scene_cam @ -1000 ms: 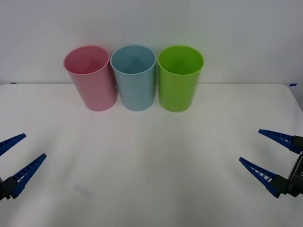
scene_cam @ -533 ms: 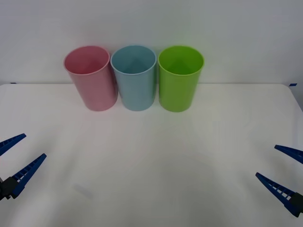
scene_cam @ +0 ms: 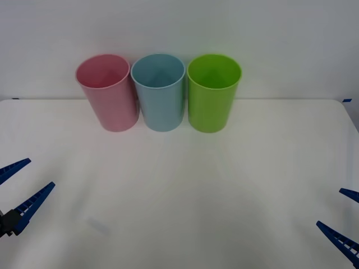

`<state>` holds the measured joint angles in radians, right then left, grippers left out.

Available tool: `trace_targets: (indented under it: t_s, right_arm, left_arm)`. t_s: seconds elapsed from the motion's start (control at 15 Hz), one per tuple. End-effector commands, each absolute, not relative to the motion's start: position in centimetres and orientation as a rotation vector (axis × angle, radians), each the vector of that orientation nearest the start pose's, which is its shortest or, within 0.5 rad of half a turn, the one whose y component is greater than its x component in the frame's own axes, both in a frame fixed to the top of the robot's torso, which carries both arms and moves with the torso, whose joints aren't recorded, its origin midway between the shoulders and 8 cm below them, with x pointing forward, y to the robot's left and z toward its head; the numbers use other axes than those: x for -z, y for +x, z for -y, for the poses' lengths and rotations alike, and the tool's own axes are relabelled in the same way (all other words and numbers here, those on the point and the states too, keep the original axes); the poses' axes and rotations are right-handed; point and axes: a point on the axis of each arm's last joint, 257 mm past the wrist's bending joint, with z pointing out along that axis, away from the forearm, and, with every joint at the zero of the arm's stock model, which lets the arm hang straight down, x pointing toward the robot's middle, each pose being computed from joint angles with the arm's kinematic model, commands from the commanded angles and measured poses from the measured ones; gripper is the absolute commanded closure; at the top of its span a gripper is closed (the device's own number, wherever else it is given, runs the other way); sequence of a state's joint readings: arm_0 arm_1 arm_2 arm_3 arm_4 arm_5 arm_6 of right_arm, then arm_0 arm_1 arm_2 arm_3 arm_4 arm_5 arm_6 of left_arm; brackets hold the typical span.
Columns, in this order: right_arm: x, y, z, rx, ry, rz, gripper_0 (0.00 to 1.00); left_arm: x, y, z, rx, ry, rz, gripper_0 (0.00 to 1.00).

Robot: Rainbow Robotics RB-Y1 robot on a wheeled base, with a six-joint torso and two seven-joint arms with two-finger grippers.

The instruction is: Grasp the object on the table and drop it into the matching bin: aluminum can to the light blue bin, PET bottle to the pink bin.

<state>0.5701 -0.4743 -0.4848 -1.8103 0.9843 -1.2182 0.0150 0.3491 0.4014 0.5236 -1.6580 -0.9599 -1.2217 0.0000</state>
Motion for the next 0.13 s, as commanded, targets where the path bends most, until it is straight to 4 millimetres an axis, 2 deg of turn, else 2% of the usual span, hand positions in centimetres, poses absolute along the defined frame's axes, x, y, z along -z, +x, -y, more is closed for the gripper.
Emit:
trace_targets:
  t_s: [0.07,0.13]
  right_arm:
    - [19.94,28.13,31.46,-0.559,-0.602,-1.598,0.0]
    - [19.94,28.13,31.46,-0.559,-0.602,-1.598,0.0]
  left_arm:
    - [16.89,34.23,-32.97,0.567,0.465,-1.441,0.0]
    - [16.89,34.23,-32.97,0.567,0.465,-1.441,0.0]
